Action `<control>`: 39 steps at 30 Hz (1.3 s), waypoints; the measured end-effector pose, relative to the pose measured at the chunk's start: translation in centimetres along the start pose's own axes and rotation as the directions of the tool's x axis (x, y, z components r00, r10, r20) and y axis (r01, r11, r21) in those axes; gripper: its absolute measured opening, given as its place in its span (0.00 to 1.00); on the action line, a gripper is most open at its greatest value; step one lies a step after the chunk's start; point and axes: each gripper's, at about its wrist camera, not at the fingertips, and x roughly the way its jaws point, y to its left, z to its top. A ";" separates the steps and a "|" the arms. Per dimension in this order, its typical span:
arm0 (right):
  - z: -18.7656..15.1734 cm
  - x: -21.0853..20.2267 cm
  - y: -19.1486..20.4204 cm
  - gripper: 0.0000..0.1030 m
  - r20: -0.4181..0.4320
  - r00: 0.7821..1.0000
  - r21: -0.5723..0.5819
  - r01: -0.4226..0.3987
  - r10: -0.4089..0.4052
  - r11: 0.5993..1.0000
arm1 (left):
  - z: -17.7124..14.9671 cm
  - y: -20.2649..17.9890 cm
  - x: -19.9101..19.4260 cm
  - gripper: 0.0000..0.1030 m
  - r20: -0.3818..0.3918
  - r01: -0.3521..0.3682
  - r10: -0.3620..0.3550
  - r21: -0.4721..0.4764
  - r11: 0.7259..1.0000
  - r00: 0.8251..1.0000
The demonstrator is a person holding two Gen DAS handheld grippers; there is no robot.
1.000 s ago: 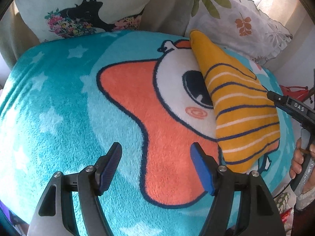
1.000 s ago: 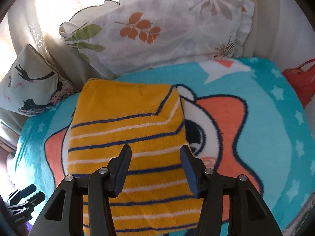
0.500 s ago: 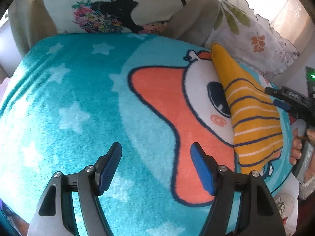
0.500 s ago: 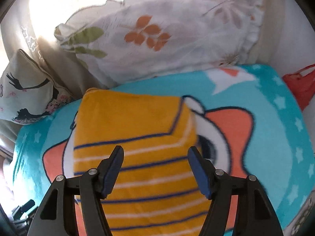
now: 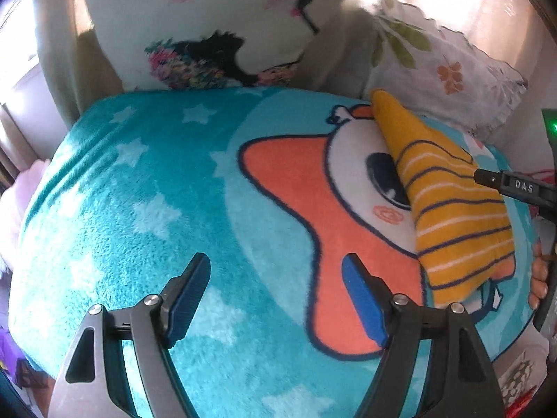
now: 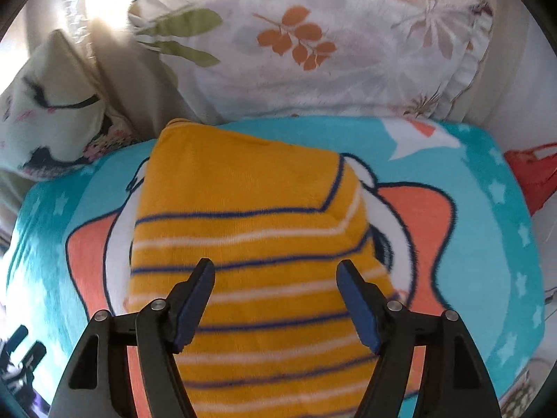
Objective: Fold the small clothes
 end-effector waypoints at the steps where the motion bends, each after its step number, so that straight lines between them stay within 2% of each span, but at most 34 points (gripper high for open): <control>1: -0.7 -0.8 -0.1 0.75 0.011 1.000 -0.017 0.004 -0.003 1.000 | -0.2 -0.8 -0.4 0.75 0.015 -0.004 0.004 0.010 1.000 1.000; 7: -4.0 -3.5 -1.5 0.75 0.048 0.999 -0.114 0.008 -0.002 0.993 | -1.2 -6.9 -3.3 0.75 0.099 -0.048 0.044 0.037 0.998 0.994; 10: -6.0 -4.8 -3.2 0.75 0.053 0.999 -0.145 0.019 -0.011 0.989 | -1.7 -9.7 -5.4 0.82 0.172 -0.029 0.026 0.018 0.999 0.985; 13: -7.7 -6.0 -5.6 0.75 0.051 0.999 -0.121 -0.003 0.010 0.993 | -2.4 -12.1 -7.5 0.90 0.252 0.033 -0.029 -0.013 0.999 0.967; 16: -9.4 -7.0 -7.8 0.75 0.066 0.998 -0.116 -0.016 0.024 0.993 | -3.1 -14.7 -9.0 0.94 0.308 0.019 -0.015 -0.008 1.000 0.951; 18: -10.2 -7.5 -8.8 0.75 0.078 0.997 -0.125 -0.014 0.023 0.992 | -3.5 -16.4 -10.2 0.96 0.348 -0.016 0.013 0.005 1.000 0.938; 19: -10.6 -7.8 -9.4 0.75 0.085 0.996 -0.127 -0.012 0.022 0.992 | -3.7 -17.2 -10.9 0.97 0.379 -0.046 0.040 0.007 0.999 0.925; 21: -11.4 -8.1 -10.5 0.75 0.090 0.996 -0.124 -0.016 0.027 0.992 | -4.3 -18.6 -12.4 1.00 0.449 -0.113 0.104 -0.007 0.994 0.887; 24: -12.2 -8.4 -12.1 0.75 0.090 0.995 -0.103 -0.035 0.044 0.994 | -5.2 -20.2 -14.5 1.00 0.561 -0.190 0.194 -0.066 0.980 0.805; 25: -12.4 -8.4 -12.8 0.75 0.093 0.994 -0.094 -0.041 0.050 0.995 | -5.3 -20.6 -14.9 1.00 0.580 -0.199 0.208 -0.079 0.977 0.788; 26: -12.5 -8.5 -13.2 0.75 0.096 0.994 -0.088 -0.045 0.053 0.995 | -5.1 -20.9 -15.1 1.00 0.582 -0.197 0.205 -0.078 0.977 0.787; 28: -12.6 -8.7 -13.8 0.75 0.105 0.993 -0.078 -0.051 0.059 0.996 | -4.3 -21.6 -14.6 1.00 0.541 -0.184 0.175 -0.039 0.982 0.823; 30: -12.6 -8.9 -14.2 0.75 0.111 0.992 -0.070 -0.056 0.064 0.996 | -3.5 -22.2 -13.6 1.00 0.462 -0.168 0.144 0.012 0.986 0.875; 33: -12.6 -9.1 -14.6 0.75 0.124 0.990 -0.064 -0.053 0.061 0.997 | -3.3 -22.7 -12.0 1.00 0.372 -0.118 0.096 0.038 0.992 0.923; 36: -12.7 -9.0 -14.7 0.75 0.123 0.991 -0.071 -0.039 0.048 0.997 | -3.3 -23.1 -10.4 1.00 0.282 -0.074 0.057 0.051 0.996 0.958; 39: -12.8 -8.3 -14.7 0.75 0.103 0.994 -0.072 -0.039 0.046 0.997 | -4.0 -23.5 -9.2 1.00 0.223 -0.049 0.036 0.052 0.997 0.974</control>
